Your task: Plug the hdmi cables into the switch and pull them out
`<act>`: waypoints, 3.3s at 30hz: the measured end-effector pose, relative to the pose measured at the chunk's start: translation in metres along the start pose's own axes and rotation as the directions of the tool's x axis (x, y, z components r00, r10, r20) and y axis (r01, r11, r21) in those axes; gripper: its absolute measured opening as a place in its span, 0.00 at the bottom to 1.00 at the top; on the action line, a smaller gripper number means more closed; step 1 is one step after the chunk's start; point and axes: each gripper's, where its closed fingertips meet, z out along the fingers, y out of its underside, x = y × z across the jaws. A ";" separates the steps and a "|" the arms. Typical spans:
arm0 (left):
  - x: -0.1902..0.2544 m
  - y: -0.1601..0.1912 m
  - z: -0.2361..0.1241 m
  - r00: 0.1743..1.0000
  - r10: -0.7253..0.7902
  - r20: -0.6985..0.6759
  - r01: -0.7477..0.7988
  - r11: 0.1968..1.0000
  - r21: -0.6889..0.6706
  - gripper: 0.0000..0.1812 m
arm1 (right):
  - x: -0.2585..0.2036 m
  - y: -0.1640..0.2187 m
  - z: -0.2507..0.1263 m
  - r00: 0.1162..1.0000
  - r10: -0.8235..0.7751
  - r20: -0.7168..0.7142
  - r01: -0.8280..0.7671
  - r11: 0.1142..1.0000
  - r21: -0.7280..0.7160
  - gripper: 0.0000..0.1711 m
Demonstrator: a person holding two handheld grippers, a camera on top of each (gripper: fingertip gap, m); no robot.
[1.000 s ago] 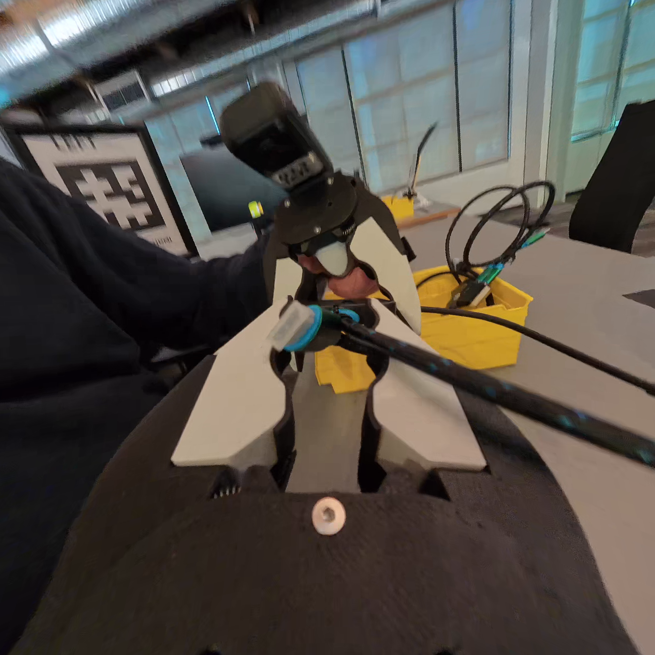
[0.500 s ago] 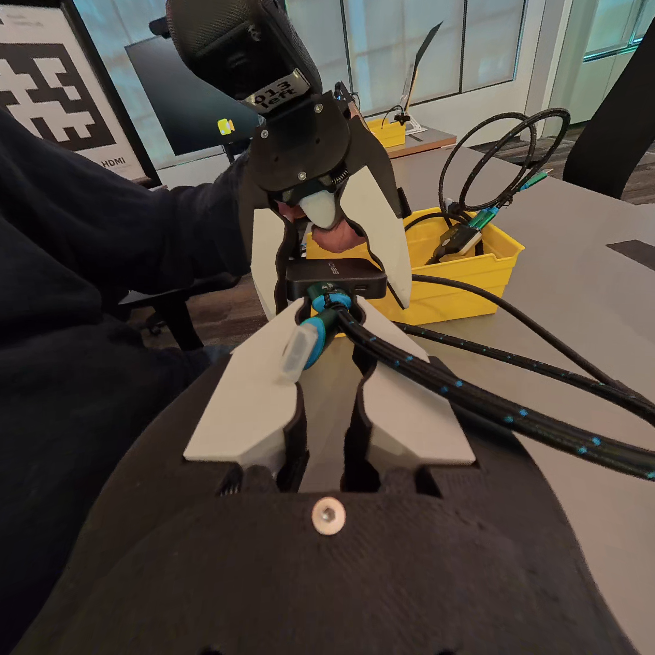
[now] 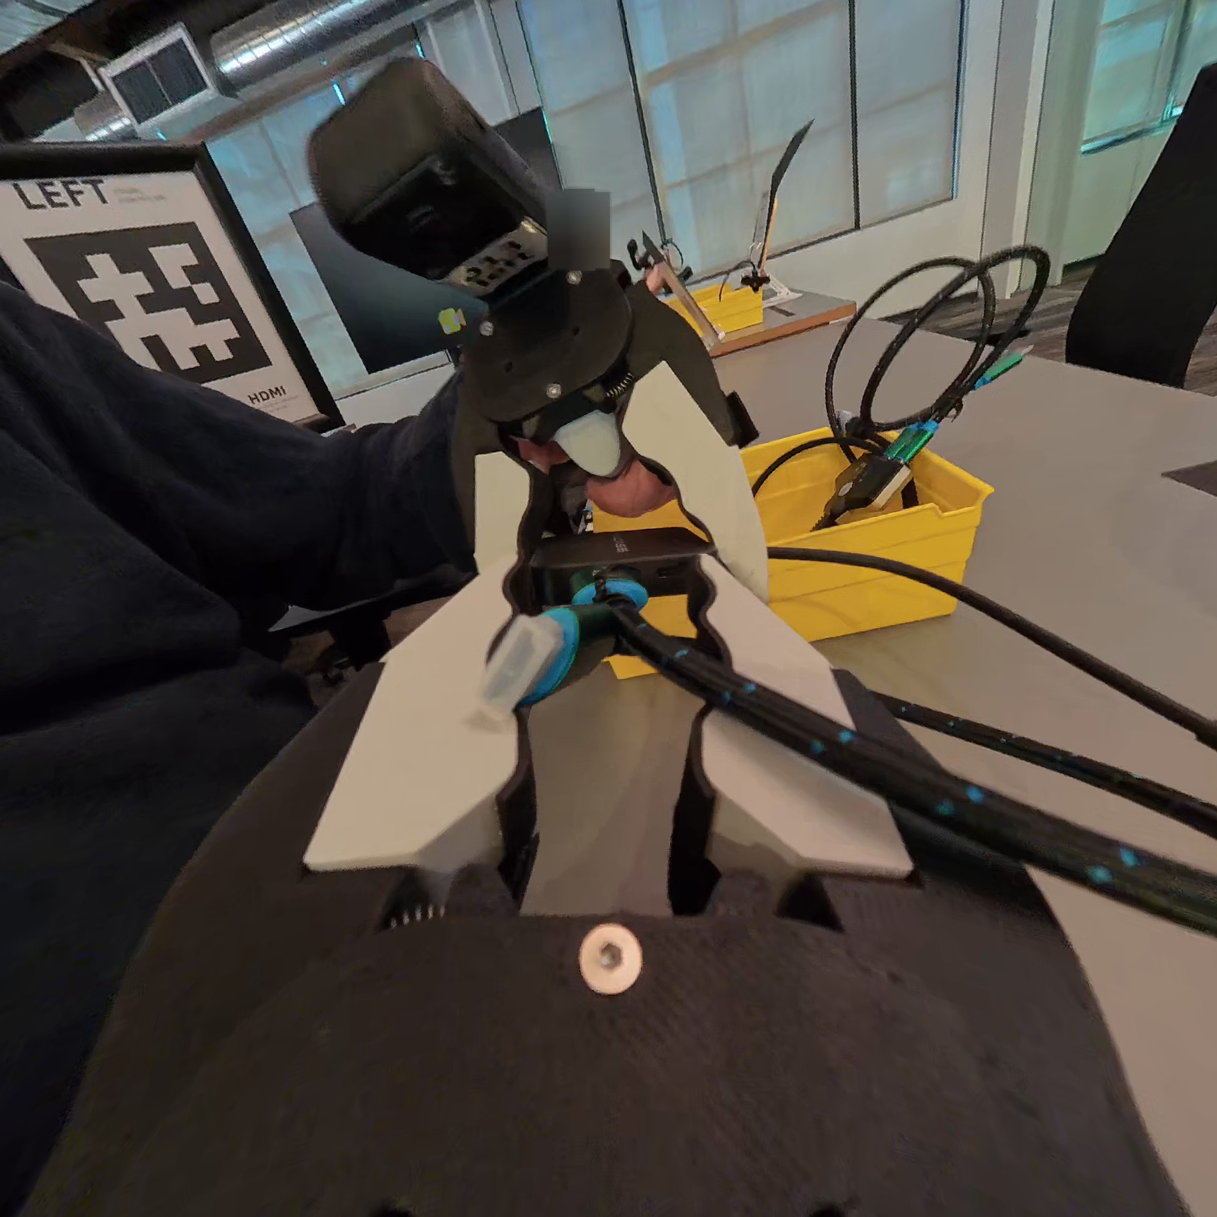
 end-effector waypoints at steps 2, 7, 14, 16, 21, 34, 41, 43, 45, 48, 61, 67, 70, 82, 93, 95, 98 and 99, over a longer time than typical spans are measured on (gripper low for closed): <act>-0.002 0.005 0.002 1.000 0.016 0.023 -0.015 0.999 -0.041 0.49 | 0.004 0.005 0.001 1.000 0.005 -0.025 -0.006 0.999 -0.037 0.28; -0.009 0.011 -0.003 0.999 0.002 0.048 0.000 0.999 -0.052 0.49 | 0.008 0.013 -0.011 0.999 0.006 -0.041 -0.010 0.994 -0.107 0.31; -0.006 0.005 -0.002 0.999 0.024 0.037 -0.023 0.999 -0.048 0.49 | 0.002 0.007 0.002 0.999 0.027 0.024 -0.026 0.999 -0.045 0.32; -0.007 0.005 -0.001 0.998 0.036 0.046 -0.033 0.997 -0.066 0.49 | 0.002 0.006 0.002 0.999 0.029 0.028 -0.028 0.999 -0.032 0.25; -0.009 -0.002 -0.007 0.999 0.010 0.049 -0.010 1.000 -0.003 0.49 | 0.002 -0.003 -0.013 0.997 0.054 0.051 -0.055 0.998 0.022 0.14; -0.025 0.012 -0.018 0.983 -0.032 0.183 0.040 0.999 -0.037 0.49 | 0.027 -0.024 -0.032 0.986 0.151 -0.076 -0.137 0.977 0.162 0.05; -0.034 0.017 -0.022 0.960 -0.007 0.279 0.028 0.997 -0.071 0.48 | 0.035 -0.033 -0.038 0.960 0.274 -0.059 -0.251 0.934 0.254 0.05; -0.037 0.020 -0.023 0.953 -0.014 0.302 0.037 0.997 -0.069 0.48 | 0.042 -0.035 -0.044 0.957 0.277 -0.091 -0.243 0.930 0.276 0.05; -0.039 0.028 -0.026 0.947 -0.008 0.321 0.041 0.995 -0.094 0.48 | 0.045 -0.046 -0.059 0.942 0.330 -0.051 -0.290 0.883 0.368 0.05; -0.037 0.029 -0.031 0.949 -0.062 0.310 0.078 0.996 -0.041 0.48 | 0.049 -0.052 -0.073 0.946 0.300 -0.119 -0.237 0.896 0.376 0.05; -0.027 0.050 -0.049 0.949 -0.101 0.297 0.125 0.990 -0.061 0.49 | 0.080 -0.040 -0.104 0.916 0.369 -0.159 -0.268 0.857 0.440 0.05; -0.033 0.039 -0.036 0.941 -0.147 0.305 0.151 0.988 0.009 0.49 | 0.056 -0.045 -0.079 0.951 0.302 -0.066 -0.252 0.880 0.403 0.05; -0.032 0.040 -0.034 0.945 -0.168 0.280 0.167 0.986 0.029 0.49 | 0.058 -0.034 -0.080 0.948 0.313 -0.057 -0.269 0.883 0.385 0.05; -0.025 0.050 -0.025 0.959 -0.153 0.240 0.161 0.987 -0.016 0.49 | 0.077 0.067 -0.045 0.919 0.336 -0.207 -0.350 0.936 -0.034 0.05; -0.018 0.050 -0.017 0.966 -0.157 0.208 0.161 0.987 -0.004 0.49 | 0.068 0.067 -0.045 0.933 0.306 -0.188 -0.322 0.945 -0.059 0.05; -0.017 0.050 -0.016 0.966 -0.154 0.205 0.160 0.987 -0.010 0.49 | 0.069 0.078 -0.044 0.934 0.285 -0.217 -0.315 0.941 -0.121 0.05; -0.016 0.051 -0.014 0.967 -0.156 0.200 0.161 0.987 -0.011 0.49 | 0.069 0.093 -0.042 0.940 0.233 -0.251 -0.288 0.933 -0.214 0.05; -0.016 0.051 -0.014 0.968 -0.156 0.197 0.162 0.987 -0.011 0.49 | 0.069 0.094 -0.042 0.940 0.220 -0.262 -0.282 0.932 -0.229 0.05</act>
